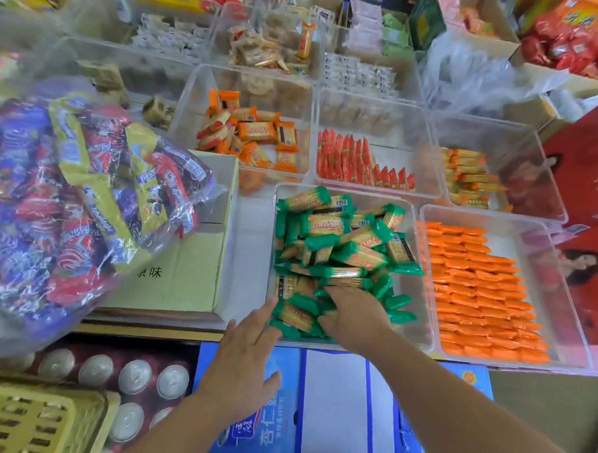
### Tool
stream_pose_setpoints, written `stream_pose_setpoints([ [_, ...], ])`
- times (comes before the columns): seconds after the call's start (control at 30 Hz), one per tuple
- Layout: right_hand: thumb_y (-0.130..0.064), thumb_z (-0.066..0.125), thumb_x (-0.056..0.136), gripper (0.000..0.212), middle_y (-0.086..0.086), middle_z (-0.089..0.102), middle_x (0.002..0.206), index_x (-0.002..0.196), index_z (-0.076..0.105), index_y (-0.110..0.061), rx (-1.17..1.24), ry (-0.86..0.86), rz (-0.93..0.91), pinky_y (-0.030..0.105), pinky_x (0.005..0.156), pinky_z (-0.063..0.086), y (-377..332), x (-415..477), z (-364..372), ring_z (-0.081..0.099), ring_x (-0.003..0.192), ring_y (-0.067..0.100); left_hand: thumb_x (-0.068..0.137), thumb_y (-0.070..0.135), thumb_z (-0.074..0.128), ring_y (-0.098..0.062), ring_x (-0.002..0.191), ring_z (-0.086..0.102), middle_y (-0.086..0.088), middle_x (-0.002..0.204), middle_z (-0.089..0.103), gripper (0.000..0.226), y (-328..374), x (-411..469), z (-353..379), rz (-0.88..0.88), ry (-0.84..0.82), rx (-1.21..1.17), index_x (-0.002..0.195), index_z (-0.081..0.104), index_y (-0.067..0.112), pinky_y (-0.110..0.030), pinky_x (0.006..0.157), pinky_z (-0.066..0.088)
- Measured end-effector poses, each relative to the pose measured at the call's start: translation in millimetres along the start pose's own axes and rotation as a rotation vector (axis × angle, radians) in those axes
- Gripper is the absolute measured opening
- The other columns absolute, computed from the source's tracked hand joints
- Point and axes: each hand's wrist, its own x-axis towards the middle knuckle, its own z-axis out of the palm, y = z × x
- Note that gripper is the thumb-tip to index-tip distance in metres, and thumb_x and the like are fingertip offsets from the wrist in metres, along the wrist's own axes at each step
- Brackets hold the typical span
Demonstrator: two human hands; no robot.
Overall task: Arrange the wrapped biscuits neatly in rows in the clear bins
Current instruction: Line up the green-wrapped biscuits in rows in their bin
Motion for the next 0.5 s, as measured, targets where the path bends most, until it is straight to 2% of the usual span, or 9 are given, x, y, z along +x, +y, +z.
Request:
stream_pose_setpoints([
  [0.07,-0.053,0.055,0.088,0.049,-0.001,0.065,0.122,0.13,0.055,-0.027,-0.047,0.033,0.049,0.035,0.091,0.049,11,-2,-4,0.06,0.111,0.025,0.092,0.044,0.058,-0.012,0.153,0.009,0.017,0.163,-0.025,0.049,0,0,0,0.002,0.03,-0.027,0.136,0.048,0.025,-0.044,0.126,0.007],
  [0.13,-0.05,0.054,0.087,0.041,0.001,0.069,0.107,0.122,0.057,-0.029,-0.088,-0.001,0.092,0.035,0.078,0.052,20,-4,-10,0.064,0.098,0.027,0.092,0.043,0.059,-0.015,0.149,0.02,0.017,0.165,-0.022,0.046,0,0,0,0.001,0.045,-0.047,0.133,0.05,0.026,-0.041,0.123,0.017],
  [0.2,-0.047,0.052,0.089,0.033,0.0,0.069,0.1,0.115,0.06,-0.029,-0.112,-0.046,0.106,0.033,0.069,0.049,23,-5,-19,0.065,0.092,0.028,0.091,0.044,0.06,-0.016,0.142,0.029,0.018,0.165,-0.021,0.043,1,0,1,0.002,0.055,-0.057,0.13,0.051,0.027,-0.037,0.116,0.027],
  [0.27,-0.046,0.051,0.092,0.026,0.0,0.066,0.09,0.099,0.063,-0.025,-0.156,-0.064,0.092,0.032,0.062,0.045,17,-4,-28,0.063,0.084,0.027,0.09,0.043,0.062,-0.016,0.138,0.033,0.02,0.165,-0.021,0.04,0,1,2,0.007,0.07,-0.086,0.124,0.051,0.026,-0.034,0.108,0.034],
  [0.33,-0.04,0.048,0.095,0.025,0.001,0.061,0.08,0.089,0.062,-0.02,-0.208,-0.057,0.01,0.032,0.059,0.043,2,-2,-34,0.059,0.075,0.029,0.089,0.042,0.064,-0.014,0.137,0.035,0.023,0.164,-0.021,0.037,-1,1,3,0.011,0.081,-0.125,0.12,0.052,0.026,-0.033,0.103,0.037],
  [0.4,-0.031,0.044,0.098,0.026,0.005,0.061,0.082,0.092,0.063,-0.015,-0.169,-0.08,-0.123,0.036,0.063,0.049,-18,1,-33,0.06,0.078,0.032,0.089,0.04,0.065,-0.011,0.136,0.036,0.025,0.163,-0.021,0.035,-2,1,5,0.019,0.09,-0.151,0.118,0.052,0.027,-0.032,0.1,0.038],
  [0.5,-0.024,0.046,0.1,0.025,0.01,0.068,0.1,0.111,0.066,-0.013,0.107,-0.137,-0.213,0.04,0.074,0.055,-48,10,-25,0.063,0.09,0.03,0.088,0.038,0.067,-0.011,0.136,0.037,0.026,0.164,-0.019,0.033,-4,1,6,0.034,0.108,-0.185,0.116,0.051,0.028,-0.032,0.097,0.04],
])
